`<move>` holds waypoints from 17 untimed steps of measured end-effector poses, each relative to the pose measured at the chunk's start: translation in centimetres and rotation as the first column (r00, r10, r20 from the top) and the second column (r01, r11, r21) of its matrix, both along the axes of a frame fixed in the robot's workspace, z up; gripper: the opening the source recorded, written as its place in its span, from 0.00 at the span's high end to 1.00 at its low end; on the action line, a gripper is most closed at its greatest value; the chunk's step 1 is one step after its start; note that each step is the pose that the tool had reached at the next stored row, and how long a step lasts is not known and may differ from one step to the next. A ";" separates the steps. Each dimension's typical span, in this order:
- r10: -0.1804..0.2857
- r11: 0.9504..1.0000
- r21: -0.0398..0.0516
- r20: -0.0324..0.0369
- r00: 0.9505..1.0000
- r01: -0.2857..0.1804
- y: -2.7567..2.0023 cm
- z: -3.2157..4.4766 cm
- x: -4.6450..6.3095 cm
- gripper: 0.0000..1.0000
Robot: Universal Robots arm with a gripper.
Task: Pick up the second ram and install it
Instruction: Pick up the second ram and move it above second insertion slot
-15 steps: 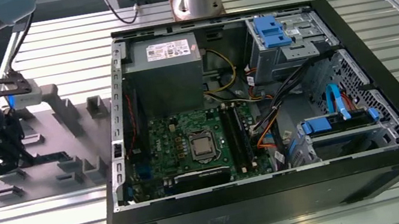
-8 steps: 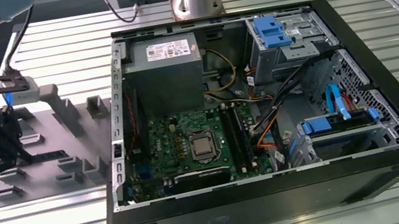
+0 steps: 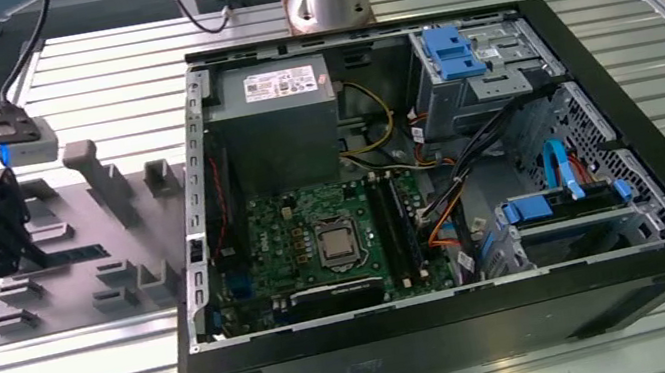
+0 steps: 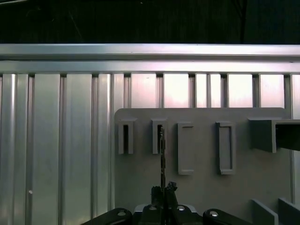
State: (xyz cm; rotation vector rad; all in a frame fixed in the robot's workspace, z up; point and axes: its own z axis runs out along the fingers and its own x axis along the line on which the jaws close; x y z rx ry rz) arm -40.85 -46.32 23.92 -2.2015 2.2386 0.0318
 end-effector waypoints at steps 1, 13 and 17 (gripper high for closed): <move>0.000 1.000 0.000 0.000 1.000 0.000 0.00 0.19 0.0 0.86; 0.000 1.000 0.000 0.000 1.000 0.000 0.00 0.95 0.0 0.86; 0.000 1.000 0.000 0.000 1.000 0.000 0.00 1.17 0.0 0.86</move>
